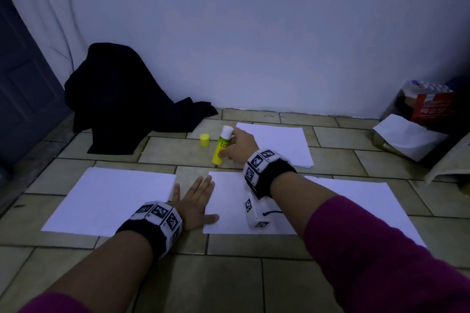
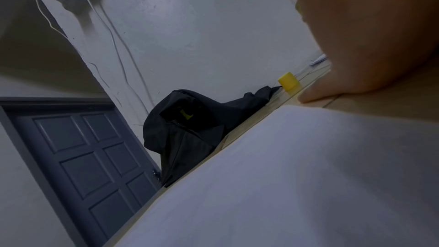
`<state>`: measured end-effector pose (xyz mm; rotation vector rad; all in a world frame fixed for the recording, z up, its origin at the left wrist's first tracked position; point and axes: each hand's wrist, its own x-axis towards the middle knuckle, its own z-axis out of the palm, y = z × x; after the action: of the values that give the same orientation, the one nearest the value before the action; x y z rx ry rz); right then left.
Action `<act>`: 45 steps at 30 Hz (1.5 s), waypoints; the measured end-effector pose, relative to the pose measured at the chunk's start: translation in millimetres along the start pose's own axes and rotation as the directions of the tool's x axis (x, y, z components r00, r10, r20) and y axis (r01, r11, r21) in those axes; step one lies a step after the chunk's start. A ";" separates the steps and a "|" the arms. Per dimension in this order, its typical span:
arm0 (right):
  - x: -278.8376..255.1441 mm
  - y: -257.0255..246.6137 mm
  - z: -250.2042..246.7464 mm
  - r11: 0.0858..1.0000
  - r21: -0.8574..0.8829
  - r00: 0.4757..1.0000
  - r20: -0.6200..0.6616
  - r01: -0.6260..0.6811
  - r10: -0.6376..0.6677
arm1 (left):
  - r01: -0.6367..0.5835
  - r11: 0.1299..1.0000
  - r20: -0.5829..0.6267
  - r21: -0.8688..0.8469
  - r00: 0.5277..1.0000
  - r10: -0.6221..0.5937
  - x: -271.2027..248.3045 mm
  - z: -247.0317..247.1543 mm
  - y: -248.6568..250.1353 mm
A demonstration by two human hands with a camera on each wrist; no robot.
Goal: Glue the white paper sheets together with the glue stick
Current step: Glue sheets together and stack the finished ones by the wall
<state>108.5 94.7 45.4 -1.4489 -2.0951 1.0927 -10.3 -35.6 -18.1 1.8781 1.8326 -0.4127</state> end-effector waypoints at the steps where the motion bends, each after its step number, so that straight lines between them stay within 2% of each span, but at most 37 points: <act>1: 3.0 -3.0 2.5 0.999 -0.025 1.000 -0.004 0.022 -0.023 | 0.006 1.000 0.004 0.009 1.000 -0.006 0.5 -0.1 0.0; 7: 16.4 -11.9 25.7 0.953 -0.276 0.992 0.051 0.126 -0.116 | -0.017 0.999 0.012 0.030 1.000 0.016 0.3 -0.5 -2.3; 13: 21.1 -12.1 34.0 0.934 -0.334 0.992 0.026 0.125 -0.123 | -0.022 0.998 0.022 0.052 1.000 0.021 1.6 -0.4 -4.7; 18: 17.4 -7.4 27.8 0.967 -0.246 0.998 0.035 0.062 -0.055 | -0.016 0.999 0.041 0.045 0.999 0.014 -1.1 -3.7 -3.2; 22: -6.2 -2.3 8.0 0.986 -0.096 0.989 -0.036 0.137 -0.141 | -0.025 0.999 0.038 0.038 0.999 0.023 -4.2 -4.7 -1.6; 24: -22.7 3.9 -10.8 0.982 -0.111 0.988 -0.015 0.151 -0.154 | -0.029 0.999 0.035 0.029 0.999 0.028 -4.9 -5.1 -1.1; 26: -39.2 16.0 -32.1 0.964 -0.249 0.994 0.070 0.099 -0.084 | -0.030 0.999 0.045 0.029 0.999 0.028 -4.4 -5.1 -1.9; 29: -60.5 46.1 -61.7 0.874 -0.483 0.972 0.175 -0.054 0.157 | -0.026 0.999 0.056 0.037 0.998 0.024 -3.2 -5.0 -3.3; 33: -87.1 90.4 -93.8 0.758 -0.618 0.929 0.119 -0.208 0.352 | -0.020 0.999 0.072 0.048 0.997 0.017 -4.7 -6.4 -1.0; 37: -118.8 128.1 -108.2 0.622 -0.682 0.842 0.019 -0.383 0.539 | -0.013 0.996 0.084 0.093 0.996 0.005 -8.8 -9.2 2.6; 39: -128.0 141.8 -112.4 0.615 -0.664 0.820 0.007 -0.424 0.573 | -0.017 0.994 0.102 0.109 0.995 0.006 -8.7 -9.5 2.5; 41: -132.0 151.1 -115.9 0.646 -0.625 0.818 0.018 -0.440 0.575 | -0.015 0.994 0.103 0.109 0.995 0.004 -6.7 -8.7 0.8; 45: -137.7 159.0 -118.5 0.740 -0.536 0.873 0.010 -0.406 0.487 | -0.011 0.995 0.100 0.104 0.995 0.001 -4.2 -6.6 0.2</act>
<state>342.5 43.1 16.0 -2.2980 -2.3280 0.8265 -11.1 -35.6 -10.3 1.8952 1.7696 -0.6003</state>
